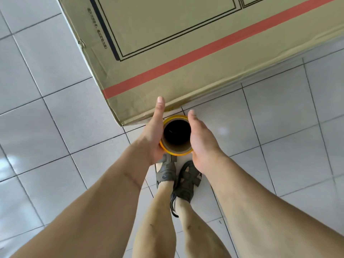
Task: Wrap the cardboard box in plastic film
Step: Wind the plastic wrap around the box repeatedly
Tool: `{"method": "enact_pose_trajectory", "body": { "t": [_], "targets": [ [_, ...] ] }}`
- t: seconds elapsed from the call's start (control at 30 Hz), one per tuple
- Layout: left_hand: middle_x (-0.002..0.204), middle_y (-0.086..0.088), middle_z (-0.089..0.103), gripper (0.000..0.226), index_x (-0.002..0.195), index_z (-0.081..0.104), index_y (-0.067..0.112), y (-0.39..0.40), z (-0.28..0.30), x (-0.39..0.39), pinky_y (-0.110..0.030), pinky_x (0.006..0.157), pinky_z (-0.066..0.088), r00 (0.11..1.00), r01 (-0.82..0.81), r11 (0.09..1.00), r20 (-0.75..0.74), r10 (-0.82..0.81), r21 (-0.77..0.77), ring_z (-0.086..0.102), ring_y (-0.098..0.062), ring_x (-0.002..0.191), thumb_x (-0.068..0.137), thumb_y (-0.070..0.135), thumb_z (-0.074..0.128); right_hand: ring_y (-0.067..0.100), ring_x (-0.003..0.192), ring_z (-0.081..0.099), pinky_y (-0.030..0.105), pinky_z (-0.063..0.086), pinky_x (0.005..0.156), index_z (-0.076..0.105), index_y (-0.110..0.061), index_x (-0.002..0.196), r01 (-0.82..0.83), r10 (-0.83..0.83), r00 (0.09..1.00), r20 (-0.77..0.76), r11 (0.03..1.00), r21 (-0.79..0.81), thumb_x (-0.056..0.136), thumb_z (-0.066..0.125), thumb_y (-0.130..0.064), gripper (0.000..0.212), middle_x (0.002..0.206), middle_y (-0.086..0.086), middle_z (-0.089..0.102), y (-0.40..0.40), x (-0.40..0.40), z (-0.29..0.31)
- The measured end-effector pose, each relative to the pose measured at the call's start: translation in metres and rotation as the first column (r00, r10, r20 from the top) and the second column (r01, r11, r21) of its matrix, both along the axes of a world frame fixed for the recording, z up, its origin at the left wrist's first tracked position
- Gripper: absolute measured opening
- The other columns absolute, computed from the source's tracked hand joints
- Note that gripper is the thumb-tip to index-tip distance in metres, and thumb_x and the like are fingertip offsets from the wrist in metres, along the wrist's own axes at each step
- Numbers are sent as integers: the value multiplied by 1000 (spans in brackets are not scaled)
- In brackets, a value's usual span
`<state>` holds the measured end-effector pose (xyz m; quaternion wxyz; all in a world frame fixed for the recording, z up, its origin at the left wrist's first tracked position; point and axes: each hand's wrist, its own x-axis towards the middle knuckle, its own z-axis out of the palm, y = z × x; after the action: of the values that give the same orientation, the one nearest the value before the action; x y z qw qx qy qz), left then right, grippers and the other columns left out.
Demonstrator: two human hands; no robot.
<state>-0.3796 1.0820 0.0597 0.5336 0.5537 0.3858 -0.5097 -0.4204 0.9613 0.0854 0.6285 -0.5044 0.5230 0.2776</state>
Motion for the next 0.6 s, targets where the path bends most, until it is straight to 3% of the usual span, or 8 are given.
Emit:
{"method": "enact_pose_trajectory", "body": {
  "t": [0.07, 0.13, 0.23, 0.3, 0.37, 0.47, 0.53, 0.6],
  "targets": [
    [130, -15, 80, 117, 140, 72, 11, -4, -2, -7, -53, 117, 52, 999, -23, 996, -38, 19, -89, 76, -32, 125, 80, 103, 33, 6, 113, 48, 27, 35, 93, 58, -32, 131, -126, 135, 989, 54, 981, -148, 95, 44, -63, 49, 126, -12, 55, -9, 5, -2],
    [132, -8, 80, 123, 141, 71, 19, -14, 1, -14, -56, 119, 50, 997, 33, 996, -62, -38, -81, 72, -31, 130, 68, 112, 36, 12, 114, 55, 27, 39, 91, 62, -28, 124, -156, 172, 984, 46, 958, -241, 89, 53, -66, 52, 123, -10, 60, -19, 5, -4],
    [127, -1, 80, 136, 140, 69, 25, -25, -6, -13, -50, 114, 53, 997, 65, 994, 32, -68, 86, 72, -26, 124, 43, 116, 43, 10, 121, 51, 28, 36, 94, 56, -35, 133, -115, 117, 993, 5, 981, -158, 82, 54, -75, 65, 134, -12, 57, -26, 1, -3],
    [124, -3, 82, 141, 139, 71, 25, -29, -7, -5, -52, 114, 54, 998, 48, 997, 48, -51, 57, 76, -27, 120, 36, 118, 51, 7, 126, 49, 30, 35, 100, 57, -45, 125, -82, 83, 996, 13, 995, -50, 79, 50, -79, 58, 134, -16, 57, -27, -4, -3],
    [125, -9, 83, 127, 139, 72, 20, -32, -3, 2, -54, 116, 54, 1000, 13, 999, 20, -13, -29, 78, -30, 120, 54, 112, 51, 6, 124, 51, 30, 36, 103, 57, -46, 123, -23, 24, 999, 31, 1000, -21, 81, 49, -77, 53, 131, -17, 59, -27, -4, -6],
    [133, -14, 79, 115, 141, 72, 14, -29, -5, 3, -53, 115, 54, 999, 3, 993, -48, -9, -116, 76, -32, 126, 83, 103, 28, 6, 115, 51, 24, 34, 91, 55, -32, 134, -100, 107, 993, 48, 986, -135, 94, 50, -62, 50, 129, -14, 56, -32, 7, -1],
    [134, -12, 79, 123, 141, 72, 19, -30, -5, 0, -53, 117, 52, 995, 71, 988, -54, -80, -139, 74, -31, 129, 72, 111, 29, 9, 118, 51, 23, 34, 90, 50, -27, 143, -166, 177, 984, 34, 962, -215, 91, 55, -60, 61, 136, -10, 53, -40, 9, -1],
    [143, -5, 75, 131, 145, 69, 23, -38, -4, 1, -53, 122, 46, 987, 158, 987, 3, -158, -11, 69, -29, 135, 56, 115, 38, 7, 116, 47, 23, 32, 90, 44, -28, 147, -164, 174, 984, 32, 965, -204, 87, 61, -62, 71, 131, -13, 49, -47, 5, -3]
  ]
}}
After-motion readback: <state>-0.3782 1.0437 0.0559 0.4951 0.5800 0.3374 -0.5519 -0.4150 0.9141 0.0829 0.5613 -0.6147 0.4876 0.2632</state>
